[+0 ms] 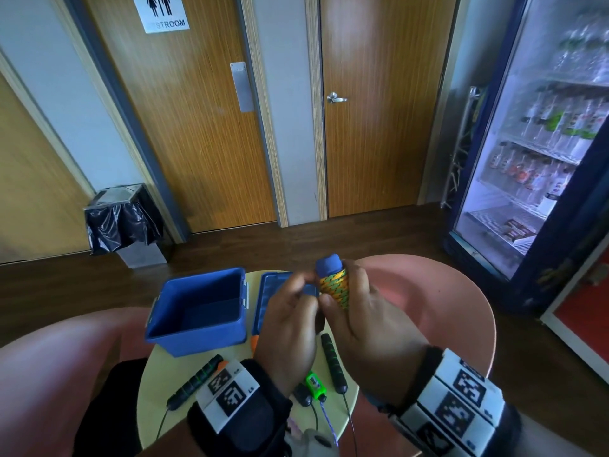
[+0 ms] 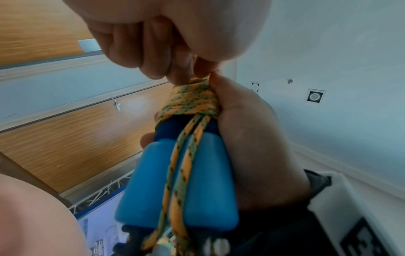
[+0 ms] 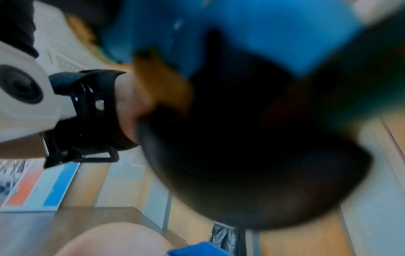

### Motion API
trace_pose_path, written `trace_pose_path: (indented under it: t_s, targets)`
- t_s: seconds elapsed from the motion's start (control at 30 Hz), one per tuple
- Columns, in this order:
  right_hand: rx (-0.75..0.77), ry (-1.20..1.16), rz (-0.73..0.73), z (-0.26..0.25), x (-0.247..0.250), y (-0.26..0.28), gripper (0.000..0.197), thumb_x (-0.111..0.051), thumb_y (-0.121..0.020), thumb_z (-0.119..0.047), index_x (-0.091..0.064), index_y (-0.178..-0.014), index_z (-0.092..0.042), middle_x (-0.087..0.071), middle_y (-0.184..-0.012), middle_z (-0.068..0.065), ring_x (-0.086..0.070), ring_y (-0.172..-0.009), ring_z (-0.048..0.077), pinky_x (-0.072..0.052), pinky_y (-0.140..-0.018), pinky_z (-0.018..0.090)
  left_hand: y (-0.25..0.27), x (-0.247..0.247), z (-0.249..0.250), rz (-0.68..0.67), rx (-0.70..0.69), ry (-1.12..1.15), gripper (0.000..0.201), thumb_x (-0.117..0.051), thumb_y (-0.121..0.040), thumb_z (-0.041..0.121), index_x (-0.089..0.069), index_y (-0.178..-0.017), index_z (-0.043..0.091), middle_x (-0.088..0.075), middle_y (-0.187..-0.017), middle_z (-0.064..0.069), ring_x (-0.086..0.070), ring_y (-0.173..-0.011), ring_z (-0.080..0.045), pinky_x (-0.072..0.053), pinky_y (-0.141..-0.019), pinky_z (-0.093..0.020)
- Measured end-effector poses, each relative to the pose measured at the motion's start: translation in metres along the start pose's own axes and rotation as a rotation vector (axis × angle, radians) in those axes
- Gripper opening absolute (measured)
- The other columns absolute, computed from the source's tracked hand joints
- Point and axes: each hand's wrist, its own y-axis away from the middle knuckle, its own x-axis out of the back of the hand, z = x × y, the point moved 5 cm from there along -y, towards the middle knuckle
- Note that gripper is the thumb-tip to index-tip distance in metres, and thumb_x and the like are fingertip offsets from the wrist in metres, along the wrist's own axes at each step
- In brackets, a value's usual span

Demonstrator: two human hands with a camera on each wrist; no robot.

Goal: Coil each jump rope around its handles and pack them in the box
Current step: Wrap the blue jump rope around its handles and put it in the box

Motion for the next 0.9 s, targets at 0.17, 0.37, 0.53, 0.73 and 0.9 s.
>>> trace_pose_path:
  t_s: [0.17,0.37,0.53,0.73,0.9]
  targets:
    - [-0.086,-0.405,-0.078,0.012,-0.013,-0.005,0.028,-0.043,-0.100,-0.045,-0.050,-0.109,-0.019,-0.065,-0.085,0.005,-0.061,-0.074,0.009,-0.050,-0.076,0.041,0.006,0.015,0.001,-0.006,-0.125,-0.377,0.011,-0.055,-0.092,0.024,-0.065,-0.090,0.026,-0.060,-0.071,0.003,-0.055,-0.065,-0.010,-0.045,-0.063,-0.033]
    - [-0.138,-0.595,-0.201,0.010,-0.015,-0.006,0.023,-0.045,-0.098,-0.041,-0.054,-0.094,-0.021,-0.055,-0.080,-0.003,-0.056,-0.072,0.002,-0.050,-0.076,0.031,-0.008,0.037,0.021,-0.040,-0.176,-0.615,0.008,-0.073,-0.086,0.012,-0.074,-0.084,0.020,-0.066,-0.088,0.004,-0.064,-0.087,-0.011,-0.050,-0.078,-0.025]
    - [-0.022,-0.574,-0.191,0.000,-0.013,-0.006,0.044,-0.041,-0.090,-0.053,-0.054,-0.103,-0.013,-0.057,-0.087,0.017,-0.058,-0.075,0.025,-0.050,-0.078,0.047,-0.016,0.049,0.018,0.061,0.052,-0.323,0.010,-0.078,-0.078,0.007,-0.077,-0.075,0.016,-0.075,-0.078,-0.003,-0.069,-0.077,-0.013,-0.054,-0.079,-0.034]
    - [-0.044,-0.626,-0.086,0.000,-0.018,-0.002,0.039,-0.045,-0.086,-0.067,-0.051,-0.095,-0.030,-0.057,-0.077,0.022,-0.059,-0.069,0.041,-0.050,-0.065,0.058,0.000,0.035,0.033,0.106,-0.286,-0.554,0.010,-0.070,-0.089,0.013,-0.071,-0.080,0.017,-0.066,-0.082,0.006,-0.064,-0.082,-0.010,-0.046,-0.072,-0.014]
    - [-0.002,-0.531,-0.030,-0.007,-0.010,-0.005,0.048,-0.040,-0.085,-0.068,-0.049,-0.101,-0.024,-0.062,-0.083,0.006,-0.062,-0.075,0.021,-0.051,-0.075,0.052,0.014,0.022,0.033,0.133,-0.490,-0.640,0.007,-0.058,-0.094,0.019,-0.065,-0.095,0.016,-0.058,-0.099,0.014,-0.059,-0.097,-0.009,-0.045,-0.082,-0.018]
